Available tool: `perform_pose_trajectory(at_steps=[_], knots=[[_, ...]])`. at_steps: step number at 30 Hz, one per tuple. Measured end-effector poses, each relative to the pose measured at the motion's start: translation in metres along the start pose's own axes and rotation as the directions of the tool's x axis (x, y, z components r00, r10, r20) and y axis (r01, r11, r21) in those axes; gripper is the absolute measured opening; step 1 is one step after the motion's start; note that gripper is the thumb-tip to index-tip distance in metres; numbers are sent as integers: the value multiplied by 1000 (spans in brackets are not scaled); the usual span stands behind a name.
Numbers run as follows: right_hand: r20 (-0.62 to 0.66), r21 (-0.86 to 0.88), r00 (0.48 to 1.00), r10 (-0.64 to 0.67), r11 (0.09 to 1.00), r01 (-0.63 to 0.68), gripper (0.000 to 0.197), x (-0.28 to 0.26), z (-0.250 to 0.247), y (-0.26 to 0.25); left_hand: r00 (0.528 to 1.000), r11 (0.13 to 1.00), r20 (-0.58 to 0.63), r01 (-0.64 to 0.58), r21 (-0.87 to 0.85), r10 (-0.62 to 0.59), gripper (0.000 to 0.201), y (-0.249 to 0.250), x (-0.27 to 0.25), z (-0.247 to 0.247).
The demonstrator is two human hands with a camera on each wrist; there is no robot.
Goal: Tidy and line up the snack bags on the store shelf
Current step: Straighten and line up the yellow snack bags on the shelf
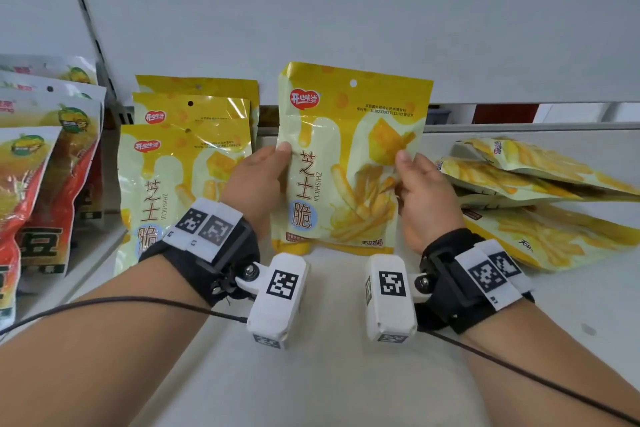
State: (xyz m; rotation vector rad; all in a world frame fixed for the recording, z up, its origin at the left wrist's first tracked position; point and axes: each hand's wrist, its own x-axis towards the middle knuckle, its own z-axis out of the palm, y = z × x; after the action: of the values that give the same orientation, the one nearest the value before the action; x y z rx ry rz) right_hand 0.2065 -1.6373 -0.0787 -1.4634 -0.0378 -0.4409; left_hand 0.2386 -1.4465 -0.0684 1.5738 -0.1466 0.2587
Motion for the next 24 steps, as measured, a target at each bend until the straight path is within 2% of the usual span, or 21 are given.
perform_pose_trajectory(at_steps=[3,6,9,12,16,20,24], knots=[[-14,89,1000,-11,996,12,37,-3,0,-5,1000,998,-1,-28,-54,28,23,3,0,-1],[-7,129,1000,1,992,0,22,-2,-4,-4,999,993,-43,-29,-116,24,23,5,-1,1],[36,131,999,18,991,-23,28,0,-8,1,997,992,-74,-21,-123,12,24,4,-1,3],[128,92,991,44,994,-56,14,-3,-10,5,997,989,-81,-19,-147,7,24,3,-2,5],[89,84,996,11,996,-18,15,-1,-12,13,999,983,-30,-21,-185,16,18,-1,-5,5],[38,161,999,4,987,-10,15,5,-13,17,990,991,109,95,-99,-84,12,-15,-15,6],[68,218,995,68,972,-81,12,8,-12,23,987,987,86,142,-78,-135,10,-26,-18,7]])
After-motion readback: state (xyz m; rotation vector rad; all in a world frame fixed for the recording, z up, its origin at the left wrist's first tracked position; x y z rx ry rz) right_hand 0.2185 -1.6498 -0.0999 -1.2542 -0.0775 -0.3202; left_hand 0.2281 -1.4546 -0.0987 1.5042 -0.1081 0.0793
